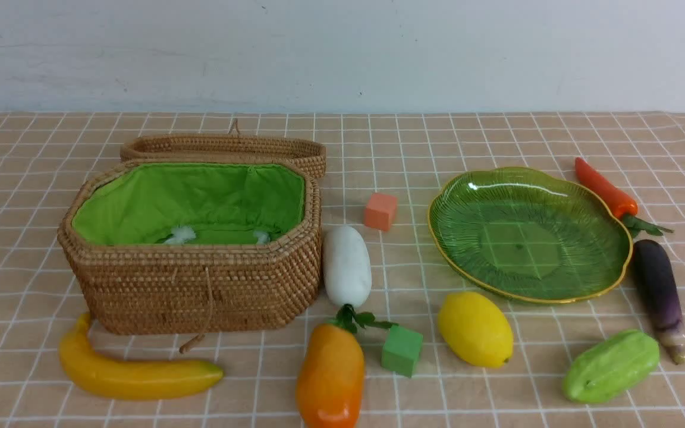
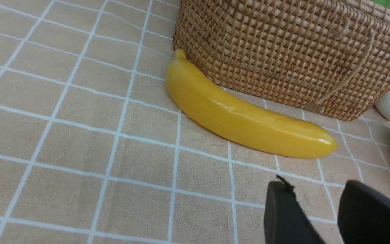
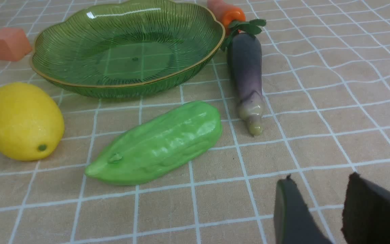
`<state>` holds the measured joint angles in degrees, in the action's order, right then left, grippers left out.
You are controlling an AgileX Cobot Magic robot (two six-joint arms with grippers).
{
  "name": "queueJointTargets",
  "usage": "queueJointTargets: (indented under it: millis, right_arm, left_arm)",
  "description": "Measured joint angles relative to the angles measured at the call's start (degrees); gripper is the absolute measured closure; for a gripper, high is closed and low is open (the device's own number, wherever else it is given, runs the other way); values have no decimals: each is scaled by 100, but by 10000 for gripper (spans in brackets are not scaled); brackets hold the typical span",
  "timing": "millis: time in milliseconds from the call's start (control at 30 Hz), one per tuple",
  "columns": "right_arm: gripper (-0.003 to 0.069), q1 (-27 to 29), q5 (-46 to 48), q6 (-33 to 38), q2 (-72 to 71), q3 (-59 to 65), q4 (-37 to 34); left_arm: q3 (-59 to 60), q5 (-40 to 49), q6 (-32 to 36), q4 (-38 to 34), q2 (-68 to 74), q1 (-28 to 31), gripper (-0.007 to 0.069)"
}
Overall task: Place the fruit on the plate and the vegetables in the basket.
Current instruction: Use the left arm to grab a banana and put it into the right plate
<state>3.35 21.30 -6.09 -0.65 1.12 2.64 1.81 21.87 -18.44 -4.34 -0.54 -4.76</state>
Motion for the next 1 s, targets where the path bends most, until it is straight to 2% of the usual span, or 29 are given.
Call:
queueJointTargets:
  millis: [900,1000]
  right_arm:
    - [417,0,0,0,0,0,0]
    - [417,0,0,0,0,0,0]
  left_arm:
    - [0,-12,0,0,0,0,386]
    - [0,-380,0,-133,0,0,386]
